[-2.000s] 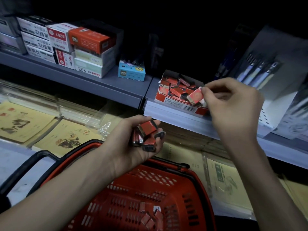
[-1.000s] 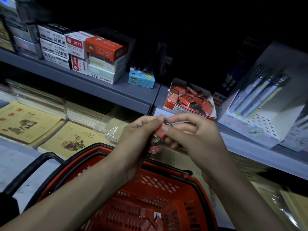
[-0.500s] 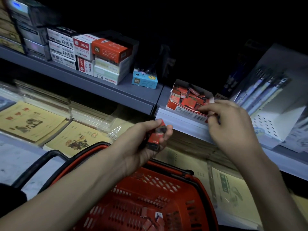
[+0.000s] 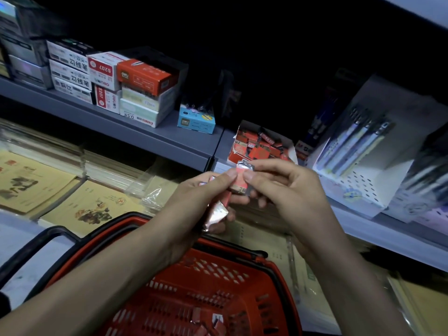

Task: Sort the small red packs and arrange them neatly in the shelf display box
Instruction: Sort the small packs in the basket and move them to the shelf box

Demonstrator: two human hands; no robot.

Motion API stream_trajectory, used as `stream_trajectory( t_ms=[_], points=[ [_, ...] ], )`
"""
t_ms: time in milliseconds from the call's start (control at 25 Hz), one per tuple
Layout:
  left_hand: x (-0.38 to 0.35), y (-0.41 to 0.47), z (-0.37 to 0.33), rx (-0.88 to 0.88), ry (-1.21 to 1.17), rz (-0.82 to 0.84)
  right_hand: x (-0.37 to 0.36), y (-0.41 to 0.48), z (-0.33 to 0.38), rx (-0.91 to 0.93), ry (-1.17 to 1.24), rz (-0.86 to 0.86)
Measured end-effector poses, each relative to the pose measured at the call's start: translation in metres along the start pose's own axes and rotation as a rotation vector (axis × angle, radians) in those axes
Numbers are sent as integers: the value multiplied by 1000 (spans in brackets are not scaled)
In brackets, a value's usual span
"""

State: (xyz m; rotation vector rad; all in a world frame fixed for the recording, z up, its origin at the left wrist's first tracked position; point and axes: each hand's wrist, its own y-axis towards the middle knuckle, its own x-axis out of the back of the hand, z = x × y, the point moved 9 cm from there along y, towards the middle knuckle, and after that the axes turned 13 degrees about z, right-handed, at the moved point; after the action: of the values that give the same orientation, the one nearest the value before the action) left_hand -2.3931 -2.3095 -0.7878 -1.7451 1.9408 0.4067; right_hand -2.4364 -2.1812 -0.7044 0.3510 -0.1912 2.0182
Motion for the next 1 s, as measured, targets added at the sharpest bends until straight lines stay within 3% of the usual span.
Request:
stream_trajectory(
  t_ms=[120,280,400,520,680,840,1000],
  points=[
    [11,5,7,82,-160,-56,27,7,17,78,-74,-196],
    [28,9,8,124,-384,-79,50,46,48,207,-493,-391],
    [33,7,1,132,-356,-95,38,84,53,199,-830,-326],
    [33,4,-9,101,-391,-84,18,102,38,51,-1050,-83],
    [32,1,-17,35,-442,-89,17,65,64,204,-914,-191],
    [26,1,-20,-7,-450,-62,-18,25,37,100,-352,54],
    [21,-1,-20,-7,-261,-34,-24,18,9,67,-274,108]
  ],
)
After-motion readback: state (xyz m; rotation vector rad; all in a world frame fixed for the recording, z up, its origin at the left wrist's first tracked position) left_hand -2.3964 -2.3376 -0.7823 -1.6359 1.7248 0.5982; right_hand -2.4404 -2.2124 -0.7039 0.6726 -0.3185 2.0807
